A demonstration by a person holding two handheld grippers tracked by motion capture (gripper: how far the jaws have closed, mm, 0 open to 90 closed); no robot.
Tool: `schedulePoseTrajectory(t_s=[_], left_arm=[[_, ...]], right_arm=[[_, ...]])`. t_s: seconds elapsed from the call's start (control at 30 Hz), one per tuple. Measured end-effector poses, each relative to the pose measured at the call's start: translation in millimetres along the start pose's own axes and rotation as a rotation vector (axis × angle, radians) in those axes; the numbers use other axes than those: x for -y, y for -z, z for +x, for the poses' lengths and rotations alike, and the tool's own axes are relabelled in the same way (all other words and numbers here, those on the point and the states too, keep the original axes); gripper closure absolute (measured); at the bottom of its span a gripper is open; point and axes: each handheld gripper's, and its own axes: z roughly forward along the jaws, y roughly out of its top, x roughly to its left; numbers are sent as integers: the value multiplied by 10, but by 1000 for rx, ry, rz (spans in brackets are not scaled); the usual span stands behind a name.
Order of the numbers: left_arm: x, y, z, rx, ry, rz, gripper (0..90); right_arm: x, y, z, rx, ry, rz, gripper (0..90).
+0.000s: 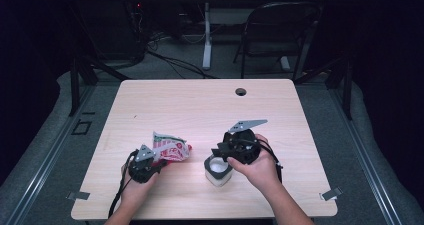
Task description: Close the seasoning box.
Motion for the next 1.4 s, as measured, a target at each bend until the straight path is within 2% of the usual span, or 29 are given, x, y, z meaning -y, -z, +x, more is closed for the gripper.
schedulePoseTrajectory(t_s=[0.2,0.47,0.8,1.03,1.4], left_arm=[[-4,37,23,-9,0,-21,863],[-9,128,111,-23,30,-54,863],[-10,264,253,-69,79,-104,864],[-2,366,367,-116,111,-135,864],[51,433,531,-202,153,-140,863]], right_arm=[[49,40,-12,-13,-17,-25,664],[94,101,-15,-22,-26,-58,664],[139,158,-56,-16,-37,-105,656],[163,188,-73,-18,-32,-122,654],[199,238,-87,-8,-43,-135,625]])
